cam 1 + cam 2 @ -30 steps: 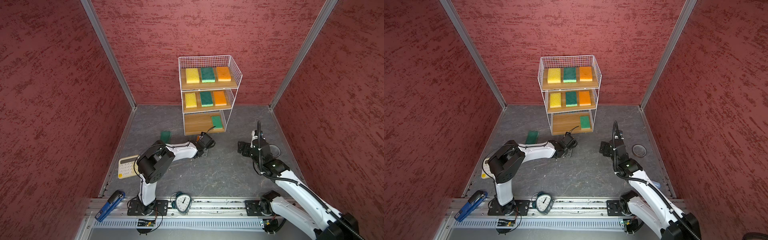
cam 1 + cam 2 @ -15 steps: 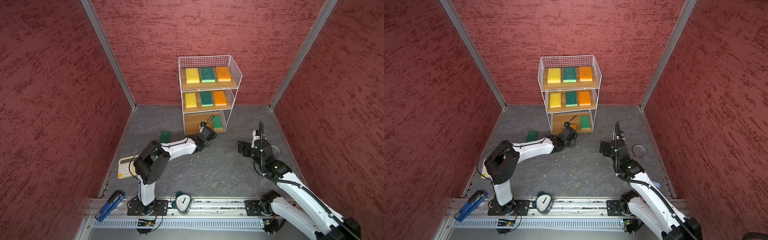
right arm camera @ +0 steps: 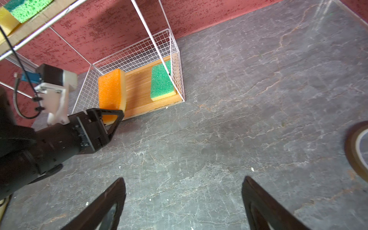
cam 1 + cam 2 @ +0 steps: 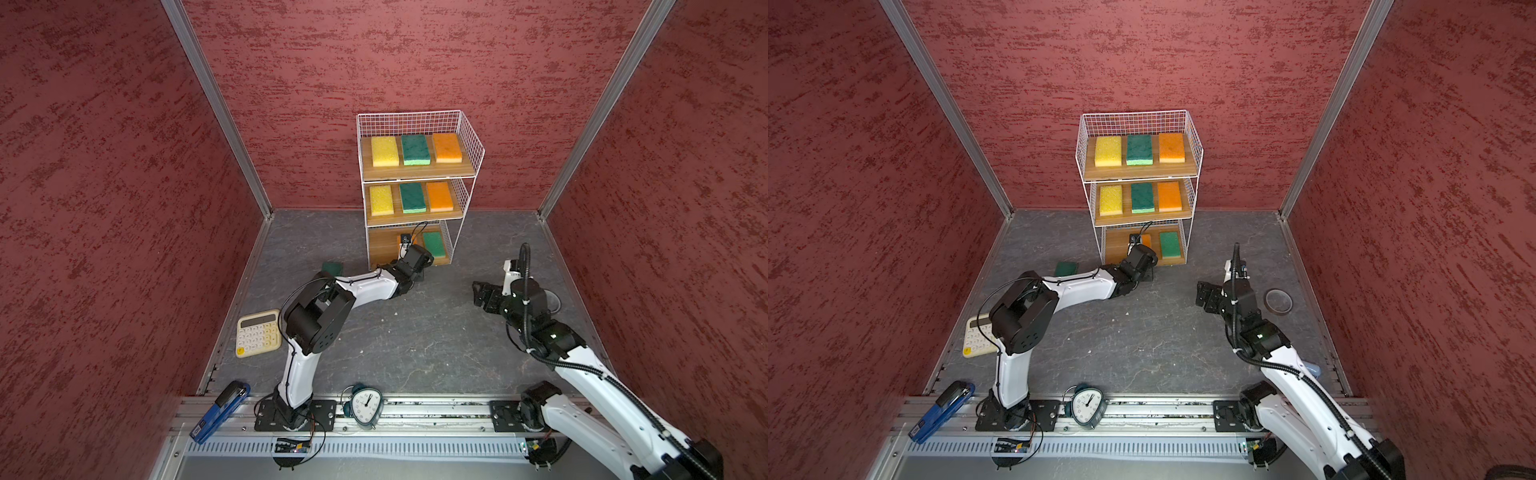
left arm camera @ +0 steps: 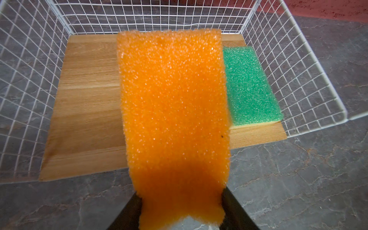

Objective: Place and organize the cleaning sponges onto the shelf
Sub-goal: 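Lower the orange sponge with the left gripper onto the bottom shelf beside the green sponge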

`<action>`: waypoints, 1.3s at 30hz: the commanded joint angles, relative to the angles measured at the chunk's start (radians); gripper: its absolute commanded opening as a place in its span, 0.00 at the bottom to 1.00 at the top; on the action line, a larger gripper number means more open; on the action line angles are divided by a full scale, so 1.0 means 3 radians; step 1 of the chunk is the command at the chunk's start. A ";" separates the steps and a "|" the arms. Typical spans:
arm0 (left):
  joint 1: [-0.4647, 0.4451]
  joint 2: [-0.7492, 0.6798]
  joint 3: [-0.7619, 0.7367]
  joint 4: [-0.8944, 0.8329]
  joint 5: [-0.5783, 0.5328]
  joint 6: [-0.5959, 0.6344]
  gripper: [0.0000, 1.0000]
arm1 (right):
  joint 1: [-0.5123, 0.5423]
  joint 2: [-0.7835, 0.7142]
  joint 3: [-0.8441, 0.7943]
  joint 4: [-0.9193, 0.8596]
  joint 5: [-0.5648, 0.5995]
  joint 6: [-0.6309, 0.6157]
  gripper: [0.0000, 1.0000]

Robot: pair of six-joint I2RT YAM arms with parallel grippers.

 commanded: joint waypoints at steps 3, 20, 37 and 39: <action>0.0060 0.0208 0.0253 0.0148 -0.0028 0.0064 0.53 | -0.0037 0.0011 -0.0041 0.0130 -0.0155 0.0076 0.92; 0.0165 0.0656 0.0741 -0.0137 0.0041 -0.0028 0.54 | -0.0037 0.0073 -0.0072 0.0230 -0.0214 0.0080 0.92; 0.0207 0.0936 0.1160 -0.0557 0.0162 -0.0156 0.57 | -0.0032 0.0080 -0.0125 0.0281 -0.0248 0.0107 0.92; 0.0213 0.0949 0.1176 -0.0578 0.0171 -0.0166 0.57 | -0.0036 0.0074 -0.0131 0.0280 -0.0243 0.0107 0.92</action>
